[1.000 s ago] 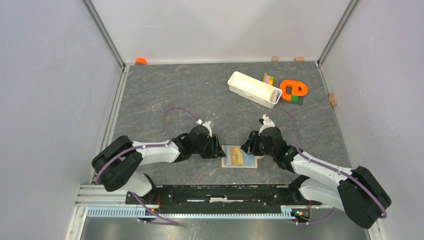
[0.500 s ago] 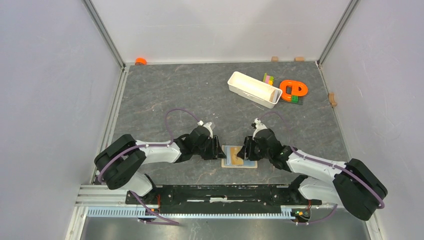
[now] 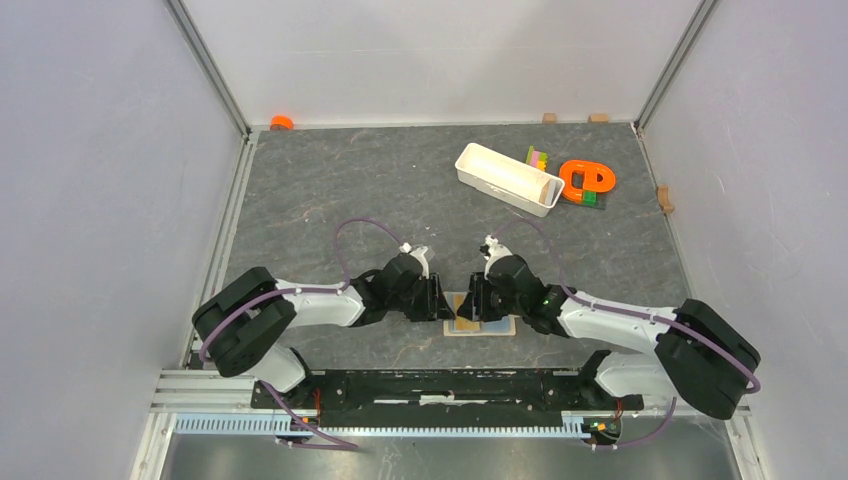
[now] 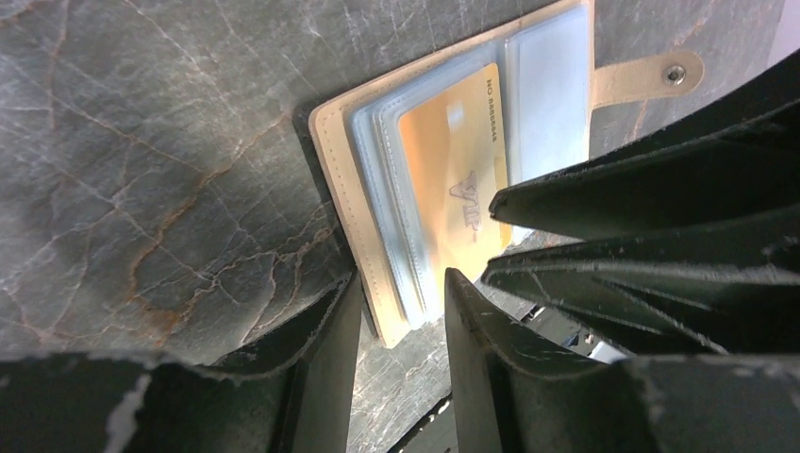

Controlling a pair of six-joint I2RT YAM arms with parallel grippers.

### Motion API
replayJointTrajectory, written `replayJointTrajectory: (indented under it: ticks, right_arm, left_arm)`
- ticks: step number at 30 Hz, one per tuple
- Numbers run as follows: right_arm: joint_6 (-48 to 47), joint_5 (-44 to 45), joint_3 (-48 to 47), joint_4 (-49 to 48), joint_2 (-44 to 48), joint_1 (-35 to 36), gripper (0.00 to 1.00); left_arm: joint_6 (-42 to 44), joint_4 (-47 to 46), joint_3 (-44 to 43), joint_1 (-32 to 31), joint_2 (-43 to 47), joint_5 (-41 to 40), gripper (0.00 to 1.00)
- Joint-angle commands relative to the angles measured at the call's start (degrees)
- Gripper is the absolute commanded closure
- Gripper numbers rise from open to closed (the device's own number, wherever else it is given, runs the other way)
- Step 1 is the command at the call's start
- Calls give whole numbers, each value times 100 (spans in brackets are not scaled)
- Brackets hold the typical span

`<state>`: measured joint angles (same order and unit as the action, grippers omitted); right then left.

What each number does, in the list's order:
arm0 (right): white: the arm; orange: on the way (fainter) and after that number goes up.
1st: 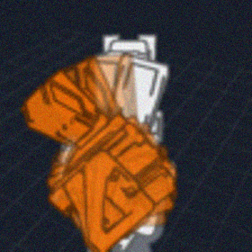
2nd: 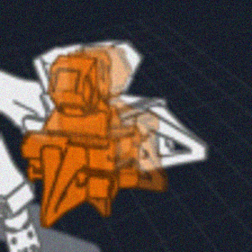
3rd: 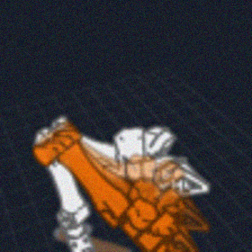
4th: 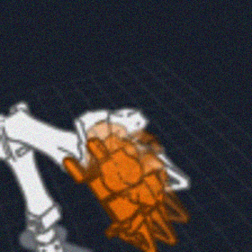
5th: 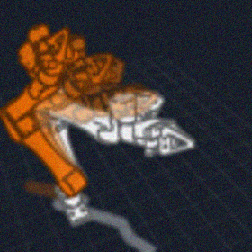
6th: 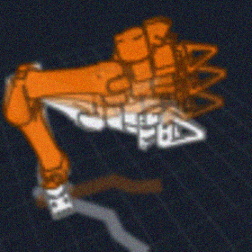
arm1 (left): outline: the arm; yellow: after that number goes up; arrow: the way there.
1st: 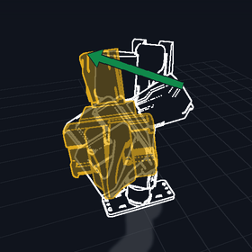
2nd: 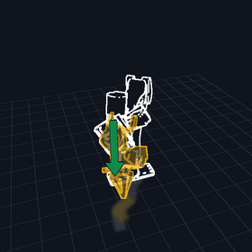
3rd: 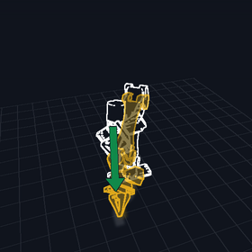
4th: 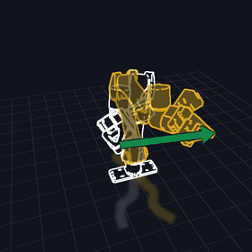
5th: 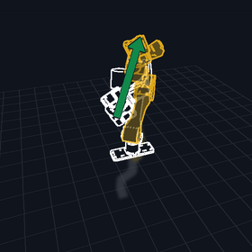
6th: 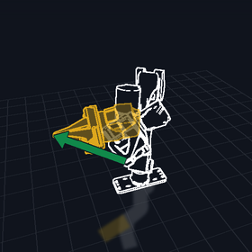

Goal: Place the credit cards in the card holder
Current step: Insert the credit card into the card slot.

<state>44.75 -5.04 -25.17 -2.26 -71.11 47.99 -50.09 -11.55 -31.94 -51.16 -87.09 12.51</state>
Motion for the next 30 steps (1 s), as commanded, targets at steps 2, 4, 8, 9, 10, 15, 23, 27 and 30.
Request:
replayJointTrajectory:
  ticks: [2,4,8,9,10,15,23,27,30]
  right_arm:
    - [31,217,-429,-95,-168,226,63]
    - [-9,340,-491,17,-126,255,63]
    - [-310,978,-761,717,198,240,59]
    - [-430,1187,-879,957,253,222,56]
    - [-585,1376,-1031,1273,301,184,55]
    - [-1274,1955,-1500,2518,526,-298,45]
    - [-1874,1780,-1038,3266,959,-1637,32]
    - [-1879,1307,-751,3150,993,-1776,34]
    - [-1803,1024,-621,2987,947,-1782,39]
  left_arm:
    - [-45,-198,-38,-122,-49,67,55]
    - [-47,-198,-32,-123,-25,39,55]
    - [-41,-61,14,-123,118,-120,55]
    - [-29,-22,16,-123,167,-158,55]
    - [-15,16,13,-122,217,-185,55]
    - [25,177,13,-123,404,-290,53]
    - [25,311,72,-123,642,-489,49]
    - [49,410,59,-122,700,-560,47]
    - [60,434,54,-123,726,-600,46]
